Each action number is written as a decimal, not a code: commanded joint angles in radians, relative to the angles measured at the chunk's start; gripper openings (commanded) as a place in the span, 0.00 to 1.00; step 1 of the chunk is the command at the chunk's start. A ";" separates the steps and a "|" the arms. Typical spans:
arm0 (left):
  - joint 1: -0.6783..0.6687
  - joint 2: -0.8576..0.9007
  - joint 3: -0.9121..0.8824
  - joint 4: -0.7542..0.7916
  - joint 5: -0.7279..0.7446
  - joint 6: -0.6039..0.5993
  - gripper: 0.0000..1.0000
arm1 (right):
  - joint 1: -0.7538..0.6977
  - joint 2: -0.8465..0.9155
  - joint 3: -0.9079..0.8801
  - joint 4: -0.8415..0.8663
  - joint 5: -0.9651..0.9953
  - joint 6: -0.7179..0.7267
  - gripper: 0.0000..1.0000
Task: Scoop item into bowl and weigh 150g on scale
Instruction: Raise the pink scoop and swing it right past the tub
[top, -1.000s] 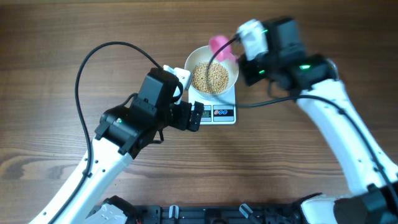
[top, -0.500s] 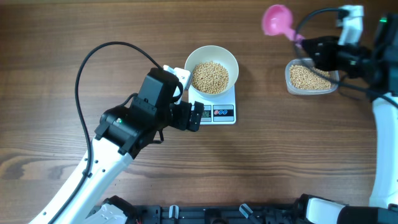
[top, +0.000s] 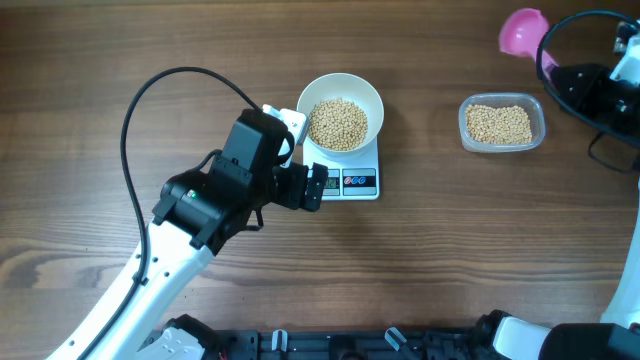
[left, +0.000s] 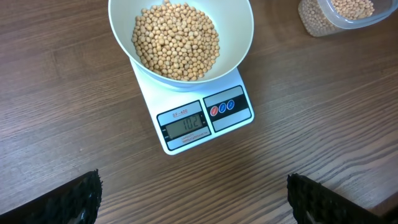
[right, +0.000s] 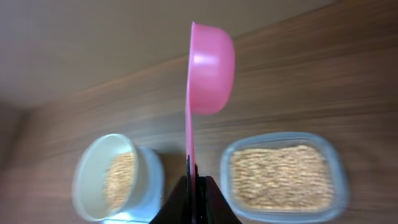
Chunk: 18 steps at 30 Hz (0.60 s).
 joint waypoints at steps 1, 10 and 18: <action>-0.003 -0.007 -0.005 0.002 -0.017 -0.009 1.00 | -0.002 -0.008 0.020 0.035 0.134 -0.084 0.04; -0.003 -0.007 -0.005 0.002 -0.017 -0.009 1.00 | -0.002 0.045 0.020 0.116 0.117 0.055 0.04; -0.003 -0.007 -0.005 0.002 -0.017 -0.009 1.00 | -0.002 0.117 0.020 0.172 0.095 0.077 0.04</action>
